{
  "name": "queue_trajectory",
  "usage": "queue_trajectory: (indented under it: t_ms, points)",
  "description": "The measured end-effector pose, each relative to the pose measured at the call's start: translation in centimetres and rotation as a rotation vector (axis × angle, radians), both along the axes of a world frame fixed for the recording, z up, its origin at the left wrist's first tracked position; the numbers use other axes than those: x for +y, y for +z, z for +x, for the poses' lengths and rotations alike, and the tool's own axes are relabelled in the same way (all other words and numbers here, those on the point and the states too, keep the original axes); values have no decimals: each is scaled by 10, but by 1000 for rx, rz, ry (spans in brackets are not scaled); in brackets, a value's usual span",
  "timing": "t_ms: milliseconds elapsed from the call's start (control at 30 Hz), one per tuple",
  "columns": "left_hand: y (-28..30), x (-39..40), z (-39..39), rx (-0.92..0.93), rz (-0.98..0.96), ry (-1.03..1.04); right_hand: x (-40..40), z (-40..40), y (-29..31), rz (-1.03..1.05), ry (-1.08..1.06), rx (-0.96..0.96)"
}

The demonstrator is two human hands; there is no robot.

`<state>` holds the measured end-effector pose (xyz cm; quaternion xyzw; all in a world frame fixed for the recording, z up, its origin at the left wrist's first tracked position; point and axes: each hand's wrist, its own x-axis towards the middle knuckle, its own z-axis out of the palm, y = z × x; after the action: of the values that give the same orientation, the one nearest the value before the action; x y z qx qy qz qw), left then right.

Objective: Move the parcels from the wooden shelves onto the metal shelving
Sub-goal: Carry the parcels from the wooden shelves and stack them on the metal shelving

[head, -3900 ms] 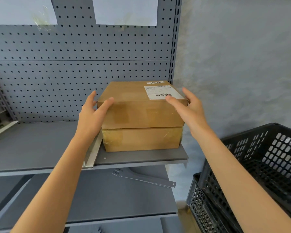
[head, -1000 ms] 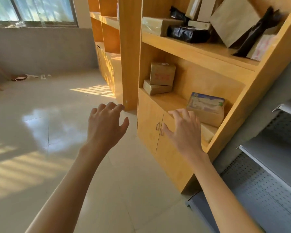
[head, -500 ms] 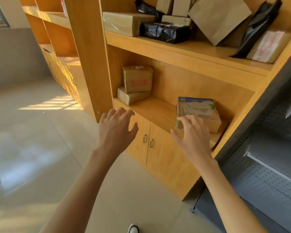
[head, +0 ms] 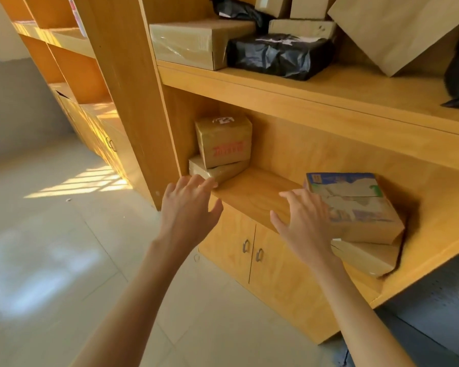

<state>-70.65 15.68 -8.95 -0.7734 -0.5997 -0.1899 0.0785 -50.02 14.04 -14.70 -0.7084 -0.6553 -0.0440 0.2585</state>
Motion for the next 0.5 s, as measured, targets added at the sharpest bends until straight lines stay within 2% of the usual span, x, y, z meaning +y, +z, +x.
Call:
queue_trajectory:
  t_ms: [267,500]
  points:
    - [-21,76,45,9,-58,-272,20,30,-18,-32,-242,-70]
    - [-33,128,95,-4,-56,-568,12,46,-25,-90,-546,-61]
